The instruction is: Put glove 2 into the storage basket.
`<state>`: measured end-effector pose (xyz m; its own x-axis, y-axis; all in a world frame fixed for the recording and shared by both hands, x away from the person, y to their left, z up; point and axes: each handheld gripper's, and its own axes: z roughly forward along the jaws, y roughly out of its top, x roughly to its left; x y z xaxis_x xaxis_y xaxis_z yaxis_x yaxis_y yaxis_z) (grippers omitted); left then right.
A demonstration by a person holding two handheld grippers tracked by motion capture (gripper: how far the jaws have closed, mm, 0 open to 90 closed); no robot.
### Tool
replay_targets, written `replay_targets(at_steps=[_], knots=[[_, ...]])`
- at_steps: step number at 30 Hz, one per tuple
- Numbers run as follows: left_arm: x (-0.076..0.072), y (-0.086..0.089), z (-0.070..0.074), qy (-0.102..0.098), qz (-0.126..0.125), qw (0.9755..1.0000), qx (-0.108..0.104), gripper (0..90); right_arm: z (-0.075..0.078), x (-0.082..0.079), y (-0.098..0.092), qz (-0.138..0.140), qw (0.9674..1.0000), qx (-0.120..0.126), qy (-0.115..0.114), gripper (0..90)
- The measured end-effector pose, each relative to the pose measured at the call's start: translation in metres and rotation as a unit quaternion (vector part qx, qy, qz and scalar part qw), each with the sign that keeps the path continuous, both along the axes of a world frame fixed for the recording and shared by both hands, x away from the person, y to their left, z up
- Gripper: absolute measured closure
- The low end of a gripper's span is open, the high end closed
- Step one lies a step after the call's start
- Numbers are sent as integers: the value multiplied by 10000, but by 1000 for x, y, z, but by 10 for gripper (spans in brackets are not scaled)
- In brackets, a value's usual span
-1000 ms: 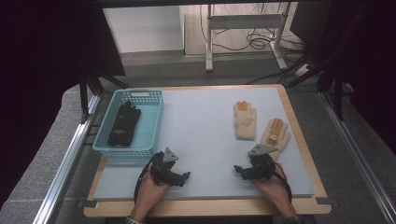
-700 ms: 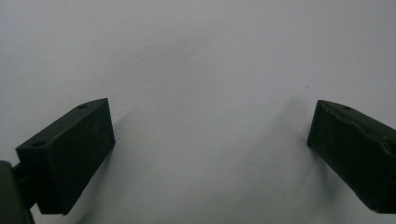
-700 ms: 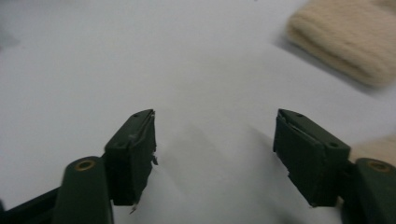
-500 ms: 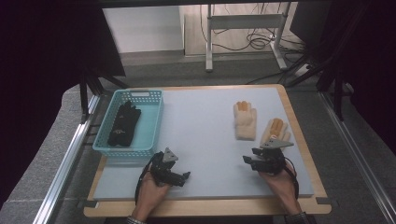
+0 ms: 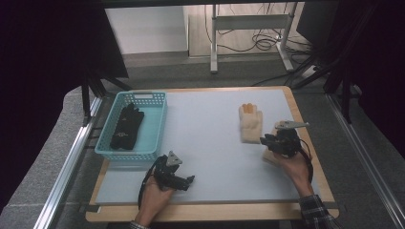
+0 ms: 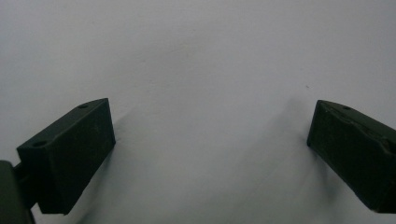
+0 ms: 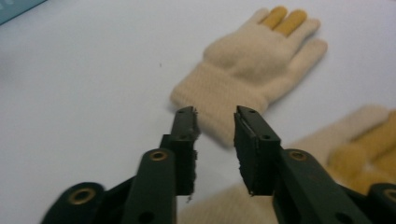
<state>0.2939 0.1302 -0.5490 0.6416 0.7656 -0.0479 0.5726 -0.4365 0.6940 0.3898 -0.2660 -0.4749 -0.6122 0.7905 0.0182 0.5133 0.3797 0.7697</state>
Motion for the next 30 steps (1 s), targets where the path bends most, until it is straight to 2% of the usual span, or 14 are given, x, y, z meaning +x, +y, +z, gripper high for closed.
replay_targets(at_steps=[2,3,5,8,9,10,11,12,15,17,20,23,27,30], knots=[[0,0,0,-12,-7,10000,10,11,1,9,4,-58,9999,-118,-37,585],[0,0,0,-2,3,10000,0,11,1,9,4,-58,9999,-118,-37,585],[0,0,0,-1,5,10000,-6,11,3,17,9,-68,9995,-264,-146,538],[0,0,0,-6,-11,10000,6,11,2,36,15,-61,9995,-252,-165,438],[0,0,0,-10,-9,10000,8,11,2,36,15,-61,9995,-252,-165,438],[0,0,0,-12,-11,10000,10,11,0,46,18,-62,9994,-306,-174,401],[0,0,0,-13,-12,10000,9,11,0,46,18,-62,9994,-306,-174,401],[0,0,0,-13,-13,10000,11,11,-4,57,20,-79,9994,-317,-149,362],[0,0,0,-13,-14,10000,12,11,-8,67,23,-110,9991,-392,-143,339],[0,0,0,-4,-3,10000,5,11,-11,78,26,-38,9995,-311,-91,307],[0,0,0,-13,-15,10000,16,11,-14,83,28,-23,9994,-312,-119,301],[0,0,0,-14,-16,10000,16,11,-21,95,25,-96,9991,-416,-9,269],[0,0,0,-13,-16,10000,17,11,-25,100,28,19,9994,-342,59,250],[0,0,0,-13,-18,10000,20,11,-24,106,36,24,9990,-441,46,237]])
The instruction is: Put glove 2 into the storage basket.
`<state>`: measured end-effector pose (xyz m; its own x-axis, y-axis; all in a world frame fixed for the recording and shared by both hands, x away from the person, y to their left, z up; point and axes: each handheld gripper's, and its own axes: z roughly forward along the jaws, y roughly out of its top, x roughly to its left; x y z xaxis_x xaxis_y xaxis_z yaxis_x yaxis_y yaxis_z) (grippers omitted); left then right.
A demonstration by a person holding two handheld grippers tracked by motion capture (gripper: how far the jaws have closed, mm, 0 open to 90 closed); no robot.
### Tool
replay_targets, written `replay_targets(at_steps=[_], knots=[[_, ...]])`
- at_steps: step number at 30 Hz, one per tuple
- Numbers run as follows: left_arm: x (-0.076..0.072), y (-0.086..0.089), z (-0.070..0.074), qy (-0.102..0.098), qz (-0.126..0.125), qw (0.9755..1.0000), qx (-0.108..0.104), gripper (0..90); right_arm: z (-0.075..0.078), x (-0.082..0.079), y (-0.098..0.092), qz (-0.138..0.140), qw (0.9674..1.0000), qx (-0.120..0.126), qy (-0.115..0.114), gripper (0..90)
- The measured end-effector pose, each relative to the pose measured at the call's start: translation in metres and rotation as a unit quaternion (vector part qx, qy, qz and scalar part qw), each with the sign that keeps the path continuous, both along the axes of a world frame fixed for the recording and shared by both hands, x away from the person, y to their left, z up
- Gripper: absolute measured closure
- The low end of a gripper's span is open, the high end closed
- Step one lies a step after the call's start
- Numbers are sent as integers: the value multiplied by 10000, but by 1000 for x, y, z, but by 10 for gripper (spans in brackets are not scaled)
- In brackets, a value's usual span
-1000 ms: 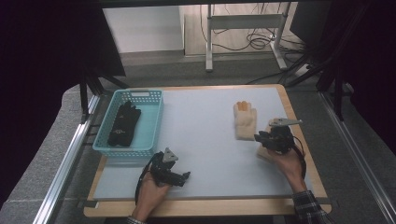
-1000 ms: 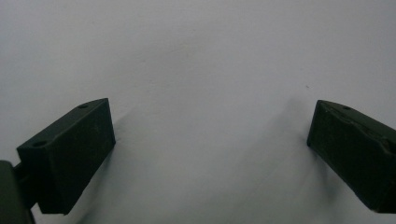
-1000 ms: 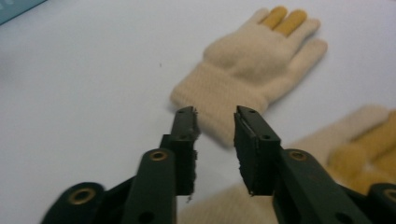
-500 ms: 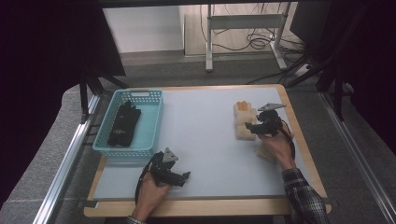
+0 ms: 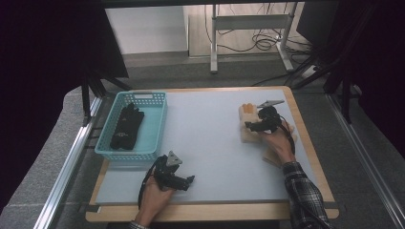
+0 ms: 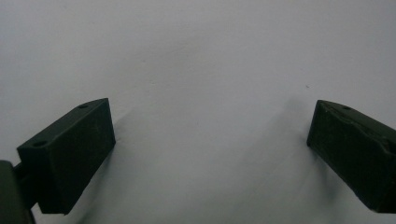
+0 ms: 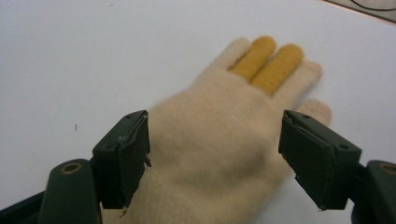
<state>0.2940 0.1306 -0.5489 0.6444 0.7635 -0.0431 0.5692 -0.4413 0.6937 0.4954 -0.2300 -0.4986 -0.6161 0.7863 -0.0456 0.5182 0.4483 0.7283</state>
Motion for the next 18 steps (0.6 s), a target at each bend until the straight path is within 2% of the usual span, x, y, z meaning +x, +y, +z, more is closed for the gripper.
replay_targets(at_steps=[3,4,5,7,8,9,10,11,14,18], knots=[[0,0,0,-1,1,10000,-2,11,-2,7,7,-32,9997,-222,84,212],[0,0,0,1,2,10000,-3,11,-5,13,10,-23,9994,-289,199,211],[0,0,0,0,1,10000,-1,11,-5,13,10,-23,9994,-289,199,211],[0,0,0,0,4,10000,-4,11,-12,18,18,48,9980,-467,431,261],[0,0,0,0,4,10000,-4,11,-12,18,18,48,9980,-467,431,261],[0,0,0,-2,4,10000,-5,11,-14,18,21,128,9972,-528,519,310],[0,0,0,-3,6,10000,-4,12,-16,17,24,118,9974,-317,636,412],[0,0,0,-3,5,10000,-3,12,-16,17,24,118,9974,-317,636,412],[0,0,0,-3,5,10000,-4,11,-13,14,25,-42,9966,-253,780,543],[0,0,0,0,-8,10000,12,12,-11,12,26,-109,9964,-199,822,570]])
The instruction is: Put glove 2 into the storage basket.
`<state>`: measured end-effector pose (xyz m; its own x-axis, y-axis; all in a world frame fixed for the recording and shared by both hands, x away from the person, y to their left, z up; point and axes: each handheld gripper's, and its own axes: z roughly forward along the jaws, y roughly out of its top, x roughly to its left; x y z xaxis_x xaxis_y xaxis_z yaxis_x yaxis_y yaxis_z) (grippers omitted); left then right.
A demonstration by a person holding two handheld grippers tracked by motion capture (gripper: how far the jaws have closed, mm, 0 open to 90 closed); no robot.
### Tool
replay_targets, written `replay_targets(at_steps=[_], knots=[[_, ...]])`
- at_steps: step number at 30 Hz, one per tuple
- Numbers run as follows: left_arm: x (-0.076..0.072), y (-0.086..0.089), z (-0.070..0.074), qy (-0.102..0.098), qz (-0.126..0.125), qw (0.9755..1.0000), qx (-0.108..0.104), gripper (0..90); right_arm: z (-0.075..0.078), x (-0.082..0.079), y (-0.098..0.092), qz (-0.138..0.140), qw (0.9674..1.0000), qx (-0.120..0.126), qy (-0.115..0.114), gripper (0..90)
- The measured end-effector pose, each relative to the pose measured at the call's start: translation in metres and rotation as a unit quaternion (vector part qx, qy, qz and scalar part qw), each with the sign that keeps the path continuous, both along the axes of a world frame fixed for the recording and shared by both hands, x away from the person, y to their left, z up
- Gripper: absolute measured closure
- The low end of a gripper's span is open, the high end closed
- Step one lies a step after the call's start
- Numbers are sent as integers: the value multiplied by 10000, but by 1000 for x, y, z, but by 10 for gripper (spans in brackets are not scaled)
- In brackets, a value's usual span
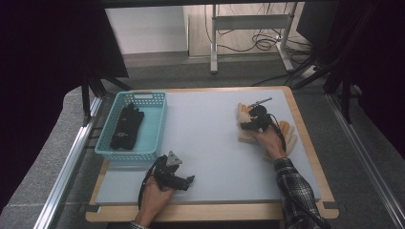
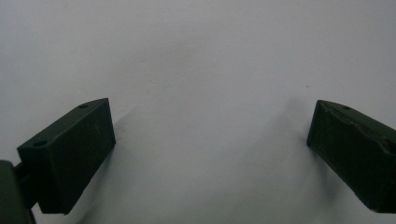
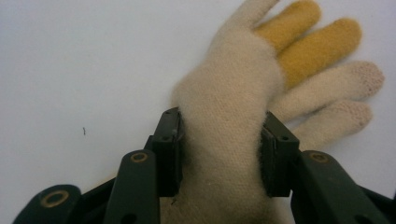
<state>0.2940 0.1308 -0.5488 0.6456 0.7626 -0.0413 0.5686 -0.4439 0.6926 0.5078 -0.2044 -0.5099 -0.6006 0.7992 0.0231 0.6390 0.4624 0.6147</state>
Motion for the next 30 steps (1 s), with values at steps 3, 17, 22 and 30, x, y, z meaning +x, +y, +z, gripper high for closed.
replay_targets(at_steps=[3,17,22,30], knots=[[0,0,0,-1,0,10000,0,12,4,-5,-1,3,9999,91,-94,573],[0,0,0,-4,3,10000,4,12,54,-78,19,611,9939,757,-519,554],[0,0,0,-14,10,10000,-2,12,55,-113,35,837,9908,945,-486,544],[0,0,0,-12,6,10000,4,12,21,-149,62,1015,9911,732,-453,503]])
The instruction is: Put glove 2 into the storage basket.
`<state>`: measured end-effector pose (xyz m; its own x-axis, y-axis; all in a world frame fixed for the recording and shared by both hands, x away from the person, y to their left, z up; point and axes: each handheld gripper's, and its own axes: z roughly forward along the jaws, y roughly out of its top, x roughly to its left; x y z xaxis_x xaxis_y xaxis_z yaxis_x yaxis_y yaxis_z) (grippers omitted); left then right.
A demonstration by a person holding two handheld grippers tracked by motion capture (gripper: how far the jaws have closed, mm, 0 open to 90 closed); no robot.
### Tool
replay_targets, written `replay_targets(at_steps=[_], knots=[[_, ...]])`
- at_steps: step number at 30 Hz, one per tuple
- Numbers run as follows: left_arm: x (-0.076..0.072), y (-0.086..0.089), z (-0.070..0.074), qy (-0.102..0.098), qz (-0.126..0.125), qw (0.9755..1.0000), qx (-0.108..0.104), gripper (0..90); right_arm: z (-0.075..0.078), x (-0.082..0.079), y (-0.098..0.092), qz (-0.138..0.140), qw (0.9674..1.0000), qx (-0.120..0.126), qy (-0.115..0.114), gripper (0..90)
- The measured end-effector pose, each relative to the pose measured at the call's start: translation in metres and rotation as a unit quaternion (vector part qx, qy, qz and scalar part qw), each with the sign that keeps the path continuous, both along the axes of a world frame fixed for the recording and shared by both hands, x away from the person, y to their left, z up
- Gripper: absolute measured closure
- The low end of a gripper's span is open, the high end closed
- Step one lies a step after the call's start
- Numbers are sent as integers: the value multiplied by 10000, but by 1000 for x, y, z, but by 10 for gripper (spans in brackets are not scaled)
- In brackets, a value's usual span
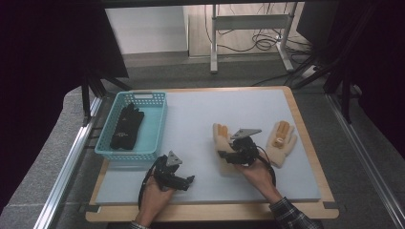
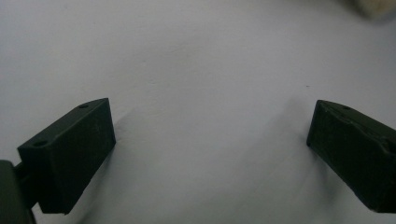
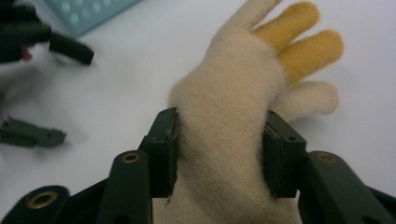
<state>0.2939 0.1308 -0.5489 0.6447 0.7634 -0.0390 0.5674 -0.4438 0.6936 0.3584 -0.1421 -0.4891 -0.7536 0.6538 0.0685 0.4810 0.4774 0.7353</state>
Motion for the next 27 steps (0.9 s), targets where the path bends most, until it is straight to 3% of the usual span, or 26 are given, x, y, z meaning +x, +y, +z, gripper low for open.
replay_targets(at_steps=[4,9,13,16,19,23,25,27], knots=[[0,0,0,-3,0,10000,0,13,-13,-8,7,155,9998,-11,110,364],[0,0,0,-1,1,10000,0,13,-2,0,-8,30,9999,93,-32,352],[0,0,0,6,7,10000,-8,13,0,14,-27,-172,9999,-9,-3,545],[0,0,0,6,9,10000,-10,13,-6,21,-35,-227,9997,-15,105,624],[0,0,0,7,9,10000,-11,13,-15,25,-36,-90,9993,168,331,619],[0,0,0,4,10,10000,-11,13,-23,25,-30,-15,9991,46,410,625],[0,0,0,3,10,10000,-12,13,-32,25,-25,37,9987,-103,506,768],[0,0,0,3,9,10000,-12,13,-33,22,-24,59,9984,-16,554,857]])
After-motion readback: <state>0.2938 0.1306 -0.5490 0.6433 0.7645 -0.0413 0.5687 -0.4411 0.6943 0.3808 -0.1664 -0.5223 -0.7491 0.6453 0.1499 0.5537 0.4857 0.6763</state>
